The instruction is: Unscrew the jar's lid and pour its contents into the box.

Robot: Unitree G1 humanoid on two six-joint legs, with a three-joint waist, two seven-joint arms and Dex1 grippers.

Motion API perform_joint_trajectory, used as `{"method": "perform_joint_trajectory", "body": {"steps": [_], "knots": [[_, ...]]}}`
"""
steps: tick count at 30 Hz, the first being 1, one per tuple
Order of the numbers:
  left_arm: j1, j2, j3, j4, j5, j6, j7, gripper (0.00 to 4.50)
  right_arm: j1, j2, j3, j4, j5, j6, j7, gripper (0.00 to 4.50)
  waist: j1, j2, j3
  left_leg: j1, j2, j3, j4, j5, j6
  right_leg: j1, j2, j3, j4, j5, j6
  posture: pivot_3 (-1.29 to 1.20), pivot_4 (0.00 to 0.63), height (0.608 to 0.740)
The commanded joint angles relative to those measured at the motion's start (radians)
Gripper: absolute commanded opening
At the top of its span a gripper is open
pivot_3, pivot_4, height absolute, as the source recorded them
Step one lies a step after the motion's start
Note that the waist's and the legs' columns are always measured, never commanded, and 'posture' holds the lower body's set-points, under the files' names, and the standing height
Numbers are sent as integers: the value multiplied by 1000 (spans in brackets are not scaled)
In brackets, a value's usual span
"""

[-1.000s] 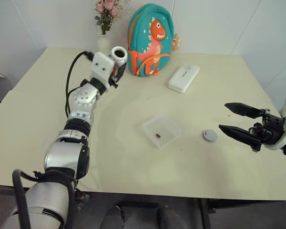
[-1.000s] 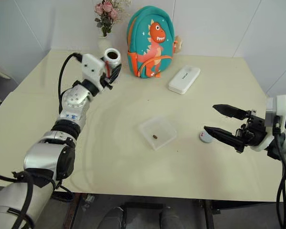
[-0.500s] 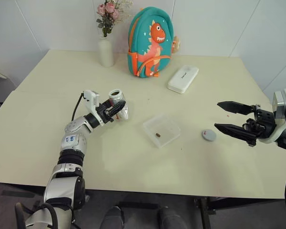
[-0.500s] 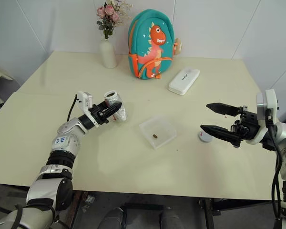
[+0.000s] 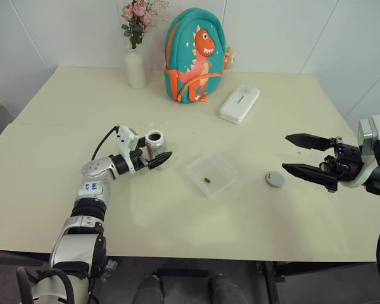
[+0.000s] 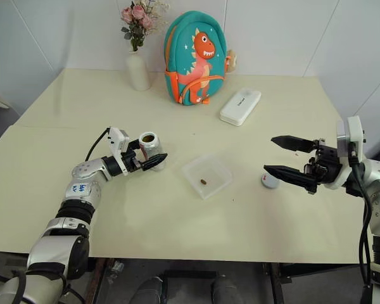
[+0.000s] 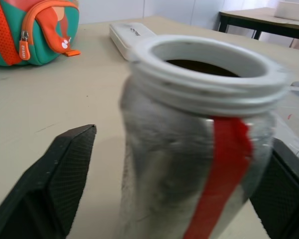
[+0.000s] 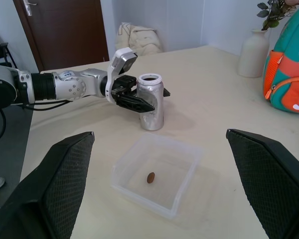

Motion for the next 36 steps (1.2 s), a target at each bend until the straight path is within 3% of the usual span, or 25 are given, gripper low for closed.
{"method": "perform_joint_trajectory", "body": {"steps": [1, 7, 14, 19, 26, 31, 36], "knots": [[-14, 29, -5, -49, -1, -13, -44, 4466, -21, -8, -9, -11, -4, -10, -2, 4500, 0, 0, 0, 0, 0, 0, 0, 0, 0, 0, 0, 0, 0, 0, 0, 0, 150, 740], [29, 98, -18, -137, -24, 37, -172, 4466, -30, -13, -10, -2, -5, -7, 10, 4500, -2, 0, 0, 0, 0, 0, -1, 0, 0, 0, 0, 0, -1, 0, 0, 0, 150, 740], [113, 252, -56, -234, -18, 143, -366, 4466, -53, -37, -3, 58, -20, -11, 64, 4500, -4, 0, 0, 0, 1, 0, -3, 0, 0, -1, 0, 0, -2, -1, -1, 0, 150, 740], [103, 331, -56, -165, 1, 134, -408, 4466, -82, -39, 2, 88, -40, -23, 82, 4500, -4, 0, 0, 0, 1, 0, -4, -1, 0, -1, 0, 0, -2, -1, -2, 0, 150, 740], [38, 353, -34, -57, 9, 83, -386, 4466, -116, -26, 16, 122, -59, -40, 98, 4500, -2, 0, 0, 0, 1, 0, -8, -1, -1, -2, -1, -1, -4, -2, -3, 0, 150, 740], [71, 465, 56, -49, -94, 7, -605, 4466, -150, -55, 30, 161, -73, -48, 150, 4500, -16, 0, 0, -1, 3, 3, -15, -1, -2, -9, -1, -1, -3, -4, -6, 0, 150, 740], [90, 493, 103, -26, -156, -24, -670, 4466, -173, -81, 29, 211, -91, -67, 182, 4500, -17, 1, 0, -1, 3, 3, -18, -1, -2, -12, -1, -2, 0, -7, -9, 0, 150, 740]]}}
